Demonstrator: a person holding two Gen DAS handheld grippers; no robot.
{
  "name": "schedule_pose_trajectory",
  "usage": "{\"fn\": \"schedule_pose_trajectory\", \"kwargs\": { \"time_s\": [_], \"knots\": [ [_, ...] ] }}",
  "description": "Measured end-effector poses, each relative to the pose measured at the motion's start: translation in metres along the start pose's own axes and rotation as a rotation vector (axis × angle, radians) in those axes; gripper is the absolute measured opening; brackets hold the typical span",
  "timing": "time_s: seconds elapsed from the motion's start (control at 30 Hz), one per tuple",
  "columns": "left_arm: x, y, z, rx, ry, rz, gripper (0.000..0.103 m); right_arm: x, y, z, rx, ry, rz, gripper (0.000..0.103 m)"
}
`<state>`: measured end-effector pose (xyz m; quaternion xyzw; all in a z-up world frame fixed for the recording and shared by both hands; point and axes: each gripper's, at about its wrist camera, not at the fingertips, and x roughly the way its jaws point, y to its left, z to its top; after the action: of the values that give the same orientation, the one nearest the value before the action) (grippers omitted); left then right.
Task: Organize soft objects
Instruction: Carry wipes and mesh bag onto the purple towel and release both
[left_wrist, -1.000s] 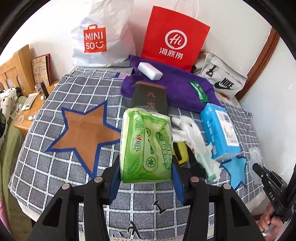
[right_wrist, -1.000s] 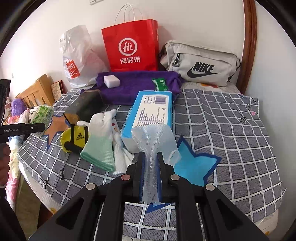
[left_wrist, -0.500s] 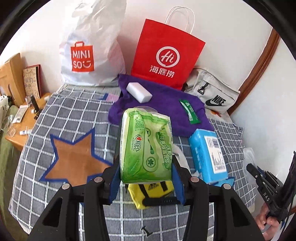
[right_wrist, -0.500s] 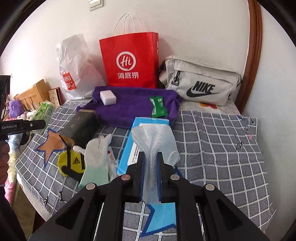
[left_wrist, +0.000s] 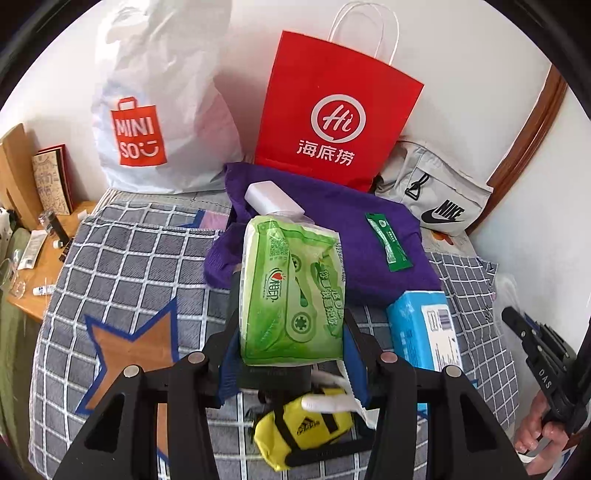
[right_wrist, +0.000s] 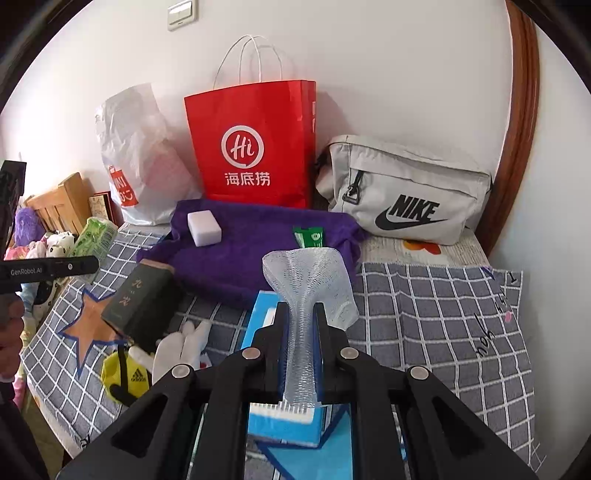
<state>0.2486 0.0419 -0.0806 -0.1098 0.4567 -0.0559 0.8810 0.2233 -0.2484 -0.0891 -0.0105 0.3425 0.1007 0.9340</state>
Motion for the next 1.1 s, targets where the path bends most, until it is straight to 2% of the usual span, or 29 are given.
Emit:
{"fn": "schedule_pose_trajectory", "kwargs": {
  "time_s": [0.43,0.6,0.83,1.1],
  "knots": [
    [0.045,0.005,0.049,-0.011,0.022,0.014,0.047,0.073,-0.005,0.045,0.006,0.007,0.027,0.011],
    [0.075,0.014,0.064,-0.025,0.064,0.041,0.047,0.107,-0.010,0.058,0.009,0.040,0.022,0.011],
    [0.113,0.015,0.075,-0.028,0.114,0.016,0.047,0.146,-0.011,0.070,0.017,0.078,0.048,0.012],
    [0.146,0.018,0.071,-0.038,0.191,-0.007,0.048,0.192,-0.007,0.062,0.012,0.175,0.075,0.012]
  ]
}}
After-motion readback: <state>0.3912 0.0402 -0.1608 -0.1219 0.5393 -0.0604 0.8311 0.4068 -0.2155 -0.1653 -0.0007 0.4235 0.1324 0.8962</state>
